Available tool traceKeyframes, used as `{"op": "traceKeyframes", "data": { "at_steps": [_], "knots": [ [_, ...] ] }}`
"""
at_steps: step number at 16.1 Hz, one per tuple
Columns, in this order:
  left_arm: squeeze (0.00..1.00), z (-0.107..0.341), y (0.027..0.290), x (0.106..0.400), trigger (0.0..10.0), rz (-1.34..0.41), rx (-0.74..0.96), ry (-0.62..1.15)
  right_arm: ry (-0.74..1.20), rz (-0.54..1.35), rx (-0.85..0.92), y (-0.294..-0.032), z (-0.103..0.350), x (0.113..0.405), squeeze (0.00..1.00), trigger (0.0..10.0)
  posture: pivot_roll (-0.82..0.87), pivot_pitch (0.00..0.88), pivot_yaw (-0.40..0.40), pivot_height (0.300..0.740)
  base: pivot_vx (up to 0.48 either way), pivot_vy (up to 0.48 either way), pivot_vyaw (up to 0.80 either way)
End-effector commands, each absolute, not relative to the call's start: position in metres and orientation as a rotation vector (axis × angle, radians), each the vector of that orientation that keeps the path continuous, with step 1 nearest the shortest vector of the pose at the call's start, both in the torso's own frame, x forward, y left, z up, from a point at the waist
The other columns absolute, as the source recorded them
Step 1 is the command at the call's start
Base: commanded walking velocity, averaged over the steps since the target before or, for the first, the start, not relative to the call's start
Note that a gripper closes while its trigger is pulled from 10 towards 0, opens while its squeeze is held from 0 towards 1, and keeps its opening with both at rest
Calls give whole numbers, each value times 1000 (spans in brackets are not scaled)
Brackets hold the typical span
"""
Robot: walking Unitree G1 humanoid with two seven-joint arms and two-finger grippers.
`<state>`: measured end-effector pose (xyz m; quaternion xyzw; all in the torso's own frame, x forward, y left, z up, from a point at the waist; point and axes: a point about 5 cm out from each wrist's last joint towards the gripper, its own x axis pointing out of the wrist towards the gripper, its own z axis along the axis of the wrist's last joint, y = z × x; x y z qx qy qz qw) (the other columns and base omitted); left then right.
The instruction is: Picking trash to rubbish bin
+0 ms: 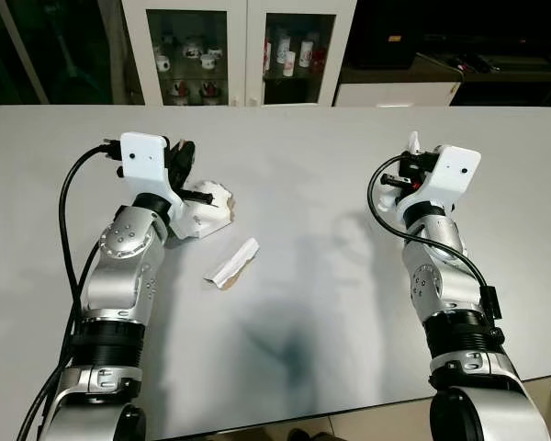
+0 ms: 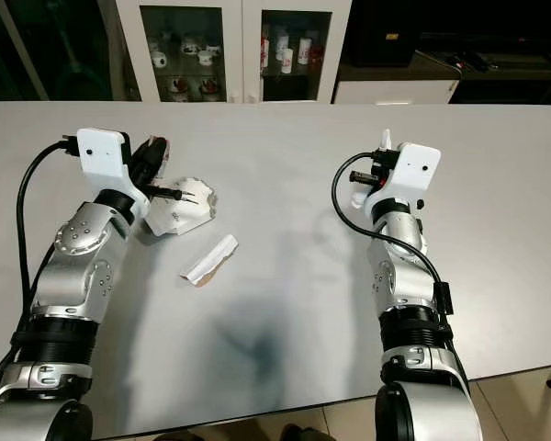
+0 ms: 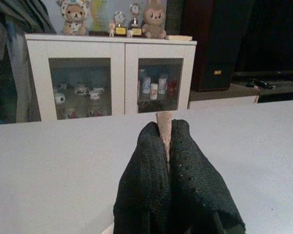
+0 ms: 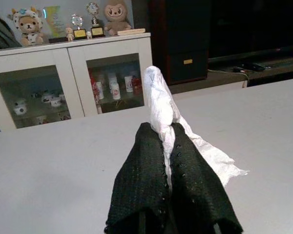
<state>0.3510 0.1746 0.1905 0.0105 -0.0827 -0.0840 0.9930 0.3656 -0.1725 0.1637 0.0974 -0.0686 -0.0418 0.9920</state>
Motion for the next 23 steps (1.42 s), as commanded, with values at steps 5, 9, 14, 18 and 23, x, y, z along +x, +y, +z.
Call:
{"op": "traceKeyframes", "data": {
  "at_steps": [5,9,14,18,23],
  "knots": [
    [0,190,170,353,10000,-183,19,-171,-134,-88,192,-170,159,364,0,10000,12,26,-42,740,-262,0,0],
    [0,190,169,352,10000,-191,18,-176,-123,-78,196,-166,157,364,0,10000,15,29,-44,740,-262,0,0],
    [0,191,169,352,10000,-192,20,-181,-120,-76,190,-166,157,365,0,10000,19,33,-48,740,-262,0,0],
    [0,189,169,352,10000,-193,25,-175,-100,-66,181,-164,153,365,0,10000,19,24,-45,740,-258,0,0],
    [0,186,169,355,10000,-190,45,-145,-82,-54,184,-159,148,364,0,10000,17,0,-36,740,-148,0,0]
  ]
}}
